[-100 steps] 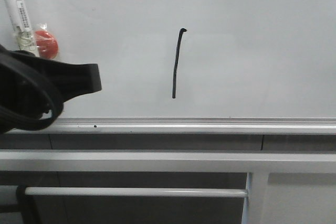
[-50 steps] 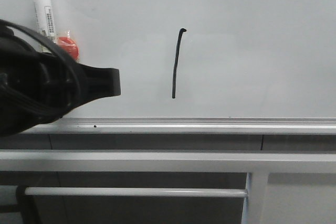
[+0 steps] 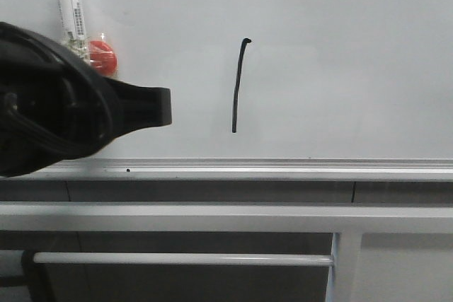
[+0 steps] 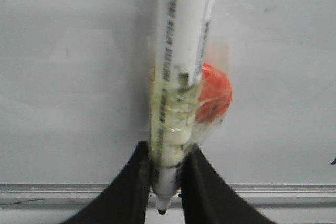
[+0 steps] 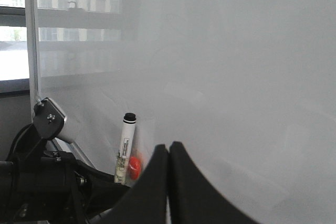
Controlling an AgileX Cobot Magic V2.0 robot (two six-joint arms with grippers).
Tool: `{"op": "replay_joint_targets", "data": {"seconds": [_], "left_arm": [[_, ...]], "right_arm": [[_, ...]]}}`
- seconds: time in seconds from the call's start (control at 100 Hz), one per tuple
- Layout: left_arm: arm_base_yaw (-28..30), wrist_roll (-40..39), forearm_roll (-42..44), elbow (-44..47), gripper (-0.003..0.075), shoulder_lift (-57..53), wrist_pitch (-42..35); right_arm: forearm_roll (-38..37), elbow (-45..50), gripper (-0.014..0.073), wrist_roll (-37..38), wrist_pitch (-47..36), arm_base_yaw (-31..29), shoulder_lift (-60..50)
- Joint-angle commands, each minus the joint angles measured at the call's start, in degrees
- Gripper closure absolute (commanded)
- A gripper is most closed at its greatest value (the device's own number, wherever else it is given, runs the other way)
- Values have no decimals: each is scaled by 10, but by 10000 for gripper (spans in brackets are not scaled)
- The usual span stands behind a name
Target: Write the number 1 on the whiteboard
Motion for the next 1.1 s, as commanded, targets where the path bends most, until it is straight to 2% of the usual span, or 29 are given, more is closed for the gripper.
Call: {"op": "replay_joint_targets", "data": {"seconds": [0.0, 0.14, 0.26, 0.42, 0.57, 0.67, 0.8, 1.02, 1.09], "left_arm": [[1, 1, 27, -14, 610, -17, -32], [1, 1, 27, -14, 511, -17, -37], [1, 1, 26, -14, 489, -17, -38], [1, 1, 26, -14, 489, -17, -38], [-14, 12, -15, -14, 489, -17, -61], [-43, 51, -46, -14, 489, -19, -113], [-85, 55, -75, -14, 489, -35, -173], [-151, 66, -108, -14, 496, -71, -198], [-177, 109, -130, -14, 540, -91, -198]], "right_arm": [[-11, -14, 657, -6, -26, -2, -4], [-11, -14, 657, -6, -26, -2, -4], [-11, -14, 657, -6, -26, -2, -4], [-11, -14, 657, -6, -26, -2, -4], [-11, -14, 657, -6, -27, -2, -4], [-11, -14, 657, -6, -27, -2, -4], [-11, -14, 657, -6, -27, -2, -4], [-11, -14, 657, -6, -27, -2, -4], [-11, -14, 657, -6, -27, -2, -4]]}}
